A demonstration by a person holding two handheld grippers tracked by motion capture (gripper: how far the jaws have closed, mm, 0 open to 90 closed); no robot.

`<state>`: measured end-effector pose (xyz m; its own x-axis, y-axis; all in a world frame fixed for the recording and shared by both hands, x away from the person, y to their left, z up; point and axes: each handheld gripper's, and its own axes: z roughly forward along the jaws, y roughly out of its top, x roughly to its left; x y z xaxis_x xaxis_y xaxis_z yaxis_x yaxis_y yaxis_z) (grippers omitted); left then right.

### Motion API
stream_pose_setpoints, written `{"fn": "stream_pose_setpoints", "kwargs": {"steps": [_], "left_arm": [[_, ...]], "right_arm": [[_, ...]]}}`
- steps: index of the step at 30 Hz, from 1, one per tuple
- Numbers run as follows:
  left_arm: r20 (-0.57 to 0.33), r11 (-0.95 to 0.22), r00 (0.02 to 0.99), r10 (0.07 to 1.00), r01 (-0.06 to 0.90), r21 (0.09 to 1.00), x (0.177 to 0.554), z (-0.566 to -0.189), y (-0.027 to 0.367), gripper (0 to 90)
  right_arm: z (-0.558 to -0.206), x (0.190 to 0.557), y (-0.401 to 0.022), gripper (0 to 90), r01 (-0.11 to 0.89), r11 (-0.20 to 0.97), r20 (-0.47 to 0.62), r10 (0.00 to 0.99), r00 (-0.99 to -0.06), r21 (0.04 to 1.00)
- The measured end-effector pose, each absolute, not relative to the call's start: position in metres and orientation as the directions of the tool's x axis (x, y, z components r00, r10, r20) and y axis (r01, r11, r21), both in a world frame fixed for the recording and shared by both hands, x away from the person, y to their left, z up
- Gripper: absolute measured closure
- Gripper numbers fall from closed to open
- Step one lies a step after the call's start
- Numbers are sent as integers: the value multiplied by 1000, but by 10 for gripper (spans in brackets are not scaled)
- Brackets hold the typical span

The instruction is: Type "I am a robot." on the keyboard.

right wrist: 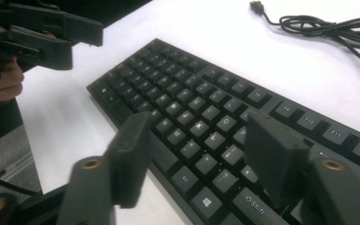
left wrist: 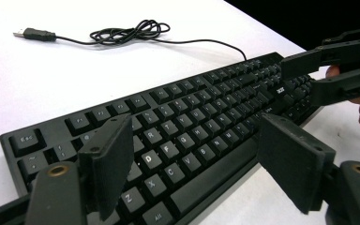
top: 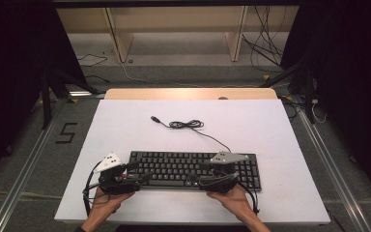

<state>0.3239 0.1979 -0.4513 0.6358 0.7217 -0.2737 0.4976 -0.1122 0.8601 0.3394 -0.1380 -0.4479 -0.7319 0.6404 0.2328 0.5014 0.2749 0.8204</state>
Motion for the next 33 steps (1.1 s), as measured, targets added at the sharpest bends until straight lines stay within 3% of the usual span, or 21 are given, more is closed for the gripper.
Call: {"fn": "stream_pose_setpoints", "kwargs": {"steps": [1, 2, 3, 5, 7, 13, 33], "left_arm": [[-276, -110, 636, 721, 498, 860, 323, -452, 199, 267], [-278, -110, 634, 722, 501, 858, 322, -453, 199, 267], [-273, -115, 635, 722, 500, 858, 321, -453, 200, 265], [-269, -119, 635, 724, 499, 858, 320, -454, 200, 265], [-263, -122, 636, 726, 495, 860, 319, -453, 200, 264], [-259, -123, 638, 725, 490, 863, 316, -454, 202, 263], [-246, -134, 652, 717, 476, 869, 309, -456, 202, 257]], "right_arm": [[-449, 341, -136, 494, 508, 280, 234, 642, -730, 815], [-449, 341, -136, 494, 508, 280, 234, 642, -730, 815], [-449, 342, -135, 582, 510, 289, 221, 656, -722, 810], [-450, 342, -134, 627, 510, 293, 215, 659, -720, 809], [-454, 347, -133, 744, 528, 302, 221, 666, -713, 794], [-460, 352, -129, 879, 553, 322, 228, 670, -707, 768], [-474, 356, -116, 900, 568, 388, 212, 658, -722, 726]]}}
